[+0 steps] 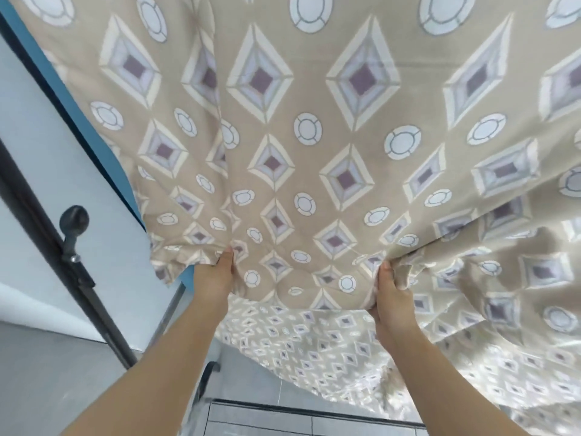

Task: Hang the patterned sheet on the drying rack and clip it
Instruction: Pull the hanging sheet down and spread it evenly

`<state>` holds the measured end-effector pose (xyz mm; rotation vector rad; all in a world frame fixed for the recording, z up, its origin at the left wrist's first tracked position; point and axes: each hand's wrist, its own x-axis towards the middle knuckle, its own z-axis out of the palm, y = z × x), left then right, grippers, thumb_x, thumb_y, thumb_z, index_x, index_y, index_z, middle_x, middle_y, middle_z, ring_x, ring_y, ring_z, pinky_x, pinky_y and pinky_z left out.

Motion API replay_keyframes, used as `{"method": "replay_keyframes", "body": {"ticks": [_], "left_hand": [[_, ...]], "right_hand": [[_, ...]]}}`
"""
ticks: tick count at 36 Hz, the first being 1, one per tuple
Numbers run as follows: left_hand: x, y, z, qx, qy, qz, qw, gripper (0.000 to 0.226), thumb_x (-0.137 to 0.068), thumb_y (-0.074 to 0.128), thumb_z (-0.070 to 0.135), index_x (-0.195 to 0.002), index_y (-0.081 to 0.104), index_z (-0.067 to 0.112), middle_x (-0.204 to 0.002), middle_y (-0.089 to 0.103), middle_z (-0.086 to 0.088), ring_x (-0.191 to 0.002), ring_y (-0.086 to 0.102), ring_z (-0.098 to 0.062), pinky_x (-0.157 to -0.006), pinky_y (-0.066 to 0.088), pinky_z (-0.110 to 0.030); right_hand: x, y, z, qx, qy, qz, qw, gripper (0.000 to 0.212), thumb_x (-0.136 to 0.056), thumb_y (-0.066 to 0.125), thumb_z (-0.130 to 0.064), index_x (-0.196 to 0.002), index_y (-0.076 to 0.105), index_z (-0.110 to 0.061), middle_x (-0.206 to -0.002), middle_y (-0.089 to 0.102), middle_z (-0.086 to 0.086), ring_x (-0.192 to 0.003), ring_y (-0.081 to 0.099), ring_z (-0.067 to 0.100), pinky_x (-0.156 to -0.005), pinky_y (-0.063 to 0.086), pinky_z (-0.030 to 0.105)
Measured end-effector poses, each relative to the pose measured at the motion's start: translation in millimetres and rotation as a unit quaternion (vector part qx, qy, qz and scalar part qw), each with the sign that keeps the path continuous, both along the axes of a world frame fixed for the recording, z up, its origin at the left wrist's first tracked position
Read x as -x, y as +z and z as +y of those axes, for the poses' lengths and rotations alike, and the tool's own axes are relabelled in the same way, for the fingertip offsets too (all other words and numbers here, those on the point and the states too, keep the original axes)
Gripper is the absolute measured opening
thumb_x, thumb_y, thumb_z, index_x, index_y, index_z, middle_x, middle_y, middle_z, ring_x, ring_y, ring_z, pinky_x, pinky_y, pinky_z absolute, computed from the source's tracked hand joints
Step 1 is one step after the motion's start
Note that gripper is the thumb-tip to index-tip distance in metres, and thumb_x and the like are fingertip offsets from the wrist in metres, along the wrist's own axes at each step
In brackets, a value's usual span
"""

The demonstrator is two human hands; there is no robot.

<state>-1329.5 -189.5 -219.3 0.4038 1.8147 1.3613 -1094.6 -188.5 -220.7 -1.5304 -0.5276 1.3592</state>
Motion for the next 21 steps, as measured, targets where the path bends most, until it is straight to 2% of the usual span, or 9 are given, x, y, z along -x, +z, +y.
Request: {"method": "replay_keyframes", "body": {"ticks": [2,4,6,7,9,11,15,18,21], "left_hand": [[-2,-5,1,0.002,0.002,0.008,1.000,0.022,-0.090,0.058,0.028,-0.082,0.057,0.007,-0.064,0.048,0.000,-0.068,0.048,-0.020,-0.068,0.039,-0.029],[-2,-13,2,0.008,0.000,0.012,1.000,0.022,-0.090,0.058,0.027,-0.080,0.056,0.008,-0.065,0.049,-0.002,-0.072,0.050,-0.022,-0.072,0.039,-0.031],[-1,-20,2,0.015,-0.004,0.014,1.000,0.025,-0.091,0.057,0.024,-0.073,0.052,0.008,-0.063,0.047,-0.003,-0.062,0.047,-0.020,-0.066,0.039,-0.029],[0,-23,3,0.021,-0.007,0.015,1.000,0.029,-0.091,0.056,0.023,-0.068,0.050,0.008,-0.062,0.046,-0.004,-0.058,0.044,-0.018,-0.061,0.038,-0.028],[2,-30,3,0.032,-0.016,0.021,0.999,0.039,-0.091,0.056,0.022,-0.057,0.043,0.008,-0.058,0.041,-0.007,-0.052,0.038,-0.019,-0.051,0.030,-0.027],[6,-38,4,0.037,-0.028,0.029,0.999,0.041,-0.091,0.056,0.021,-0.055,0.041,0.009,-0.056,0.040,-0.007,-0.050,0.036,-0.019,-0.049,0.027,-0.026],[11,-52,8,0.051,-0.049,0.036,0.997,0.036,-0.089,0.059,0.021,-0.059,0.044,0.010,-0.058,0.043,-0.008,-0.055,0.040,-0.023,-0.051,0.032,-0.027],[14,-63,14,0.061,-0.057,0.038,0.996,0.035,-0.089,0.059,0.020,-0.059,0.045,0.010,-0.058,0.043,-0.007,-0.056,0.040,-0.023,-0.051,0.032,-0.026],[17,-72,19,0.073,-0.063,0.043,0.994,0.034,-0.089,0.059,0.020,-0.059,0.045,0.010,-0.059,0.044,-0.006,-0.066,0.045,-0.024,-0.058,0.039,-0.031]], "right_hand": [[-1,-3,-3,0.007,0.003,0.002,1.000,0.017,-0.093,0.050,-0.039,-0.088,0.057,-0.025,-0.084,0.062,-0.001,-0.091,0.060,0.021,-0.095,0.047,0.042],[0,-9,-8,0.016,0.003,0.004,1.000,0.019,-0.093,0.050,-0.040,-0.085,0.057,-0.024,-0.085,0.062,0.000,-0.093,0.060,0.022,-0.096,0.047,0.042],[1,-17,-12,0.022,0.003,0.004,1.000,0.020,-0.093,0.050,-0.040,-0.082,0.056,-0.024,-0.080,0.060,-0.001,-0.087,0.059,0.020,-0.091,0.048,0.039],[3,-20,-15,0.023,0.004,0.005,1.000,0.021,-0.093,0.050,-0.039,-0.080,0.055,-0.024,-0.075,0.056,-0.001,-0.080,0.056,0.018,-0.084,0.048,0.035],[5,-27,-20,0.024,0.000,0.004,1.000,0.023,-0.093,0.050,-0.038,-0.077,0.053,-0.023,-0.065,0.048,-0.003,-0.064,0.047,0.013,-0.067,0.041,0.025],[7,-35,-23,0.032,-0.004,0.001,0.999,0.023,-0.094,0.049,-0.037,-0.077,0.052,-0.022,-0.062,0.044,-0.005,-0.058,0.041,0.011,-0.059,0.035,0.021],[12,-52,-30,0.048,-0.021,0.000,0.999,0.021,-0.093,0.049,-0.040,-0.084,0.056,-0.022,-0.072,0.054,-0.004,-0.069,0.050,0.011,-0.071,0.042,0.024],[14,-65,-33,0.062,-0.033,-0.015,0.997,0.024,-0.092,0.049,-0.044,-0.081,0.055,-0.024,-0.073,0.054,-0.004,-0.072,0.050,0.012,-0.077,0.041,0.027],[20,-76,-31,0.086,-0.041,-0.012,0.995,0.027,-0.091,0.050,-0.046,-0.077,0.054,-0.024,-0.070,0.053,-0.004,-0.069,0.049,0.013,-0.073,0.041,0.025]]}}
